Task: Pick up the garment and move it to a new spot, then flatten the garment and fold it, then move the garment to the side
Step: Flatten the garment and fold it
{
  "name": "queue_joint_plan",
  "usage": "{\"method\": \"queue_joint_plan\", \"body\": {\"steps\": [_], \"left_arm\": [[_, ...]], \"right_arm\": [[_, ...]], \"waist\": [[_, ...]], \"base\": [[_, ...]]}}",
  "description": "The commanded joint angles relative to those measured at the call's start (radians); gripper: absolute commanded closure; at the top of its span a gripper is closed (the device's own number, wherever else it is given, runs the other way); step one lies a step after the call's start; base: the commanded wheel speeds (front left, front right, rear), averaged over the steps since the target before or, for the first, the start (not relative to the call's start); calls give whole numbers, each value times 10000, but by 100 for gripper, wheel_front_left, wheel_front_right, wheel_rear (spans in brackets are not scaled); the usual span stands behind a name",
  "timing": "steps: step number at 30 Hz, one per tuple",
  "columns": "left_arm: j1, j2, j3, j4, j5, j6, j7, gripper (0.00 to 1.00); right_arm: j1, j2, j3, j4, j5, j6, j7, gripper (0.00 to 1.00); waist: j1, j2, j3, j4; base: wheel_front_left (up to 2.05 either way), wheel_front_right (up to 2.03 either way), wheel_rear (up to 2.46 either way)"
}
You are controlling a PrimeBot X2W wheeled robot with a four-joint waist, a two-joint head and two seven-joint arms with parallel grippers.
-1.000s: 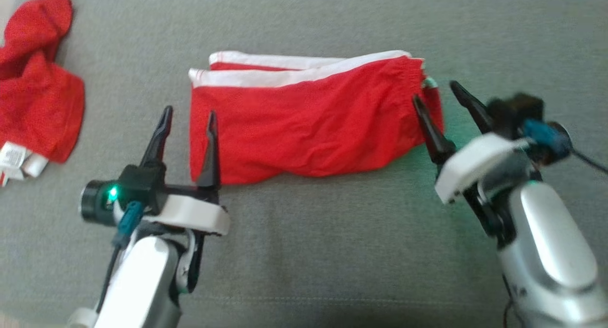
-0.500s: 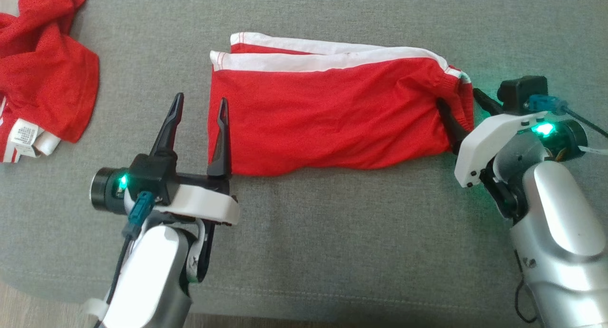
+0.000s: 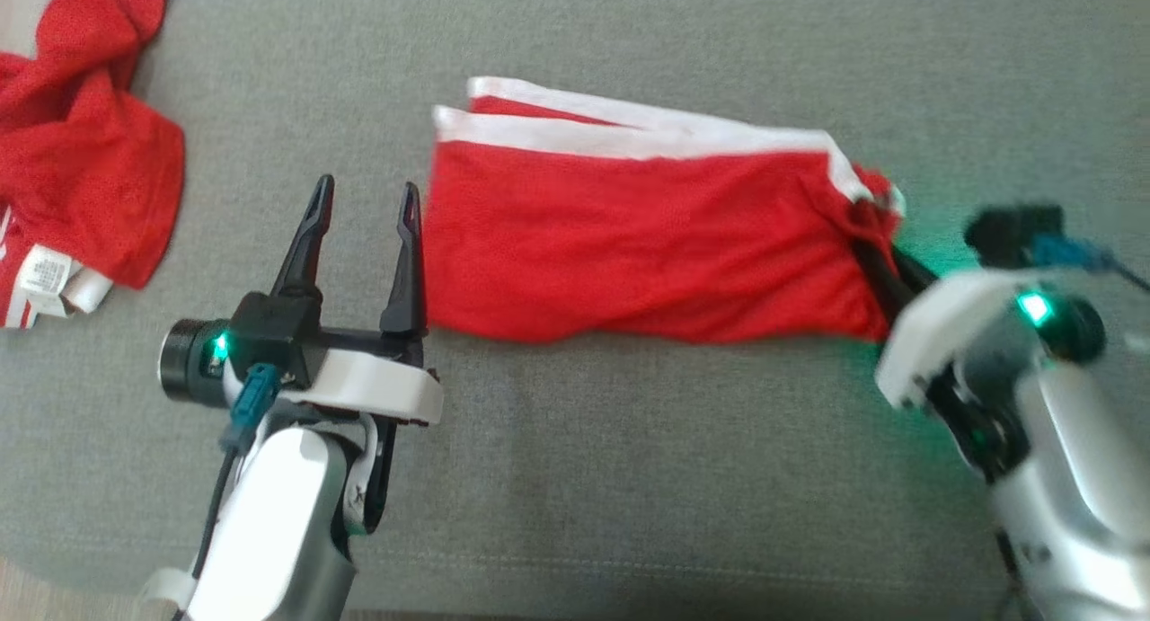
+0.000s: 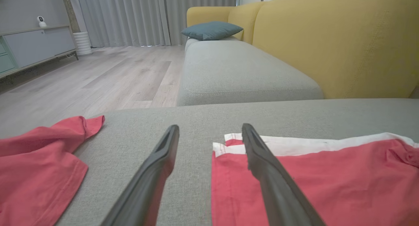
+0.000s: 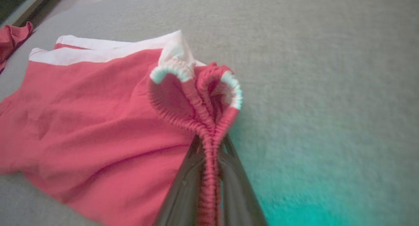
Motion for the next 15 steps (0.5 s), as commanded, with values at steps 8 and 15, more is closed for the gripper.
{"method": "queue_joint_plan", "body": {"steps": [8, 15], "left_arm": [[272, 171, 593, -333, 82, -3, -121, 0], [475, 154, 621, -317, 61, -23, -122, 0]], "right_arm": [[1709, -701, -1048, -1455, 1597, 65, 170, 100], [1916, -262, -1272, -2771, 4744, 65, 2027, 100]], "waist": [[0, 0, -691, -353], [0, 0, -960, -367]], "base": [[0, 0, 0], [0, 0, 0]]}}
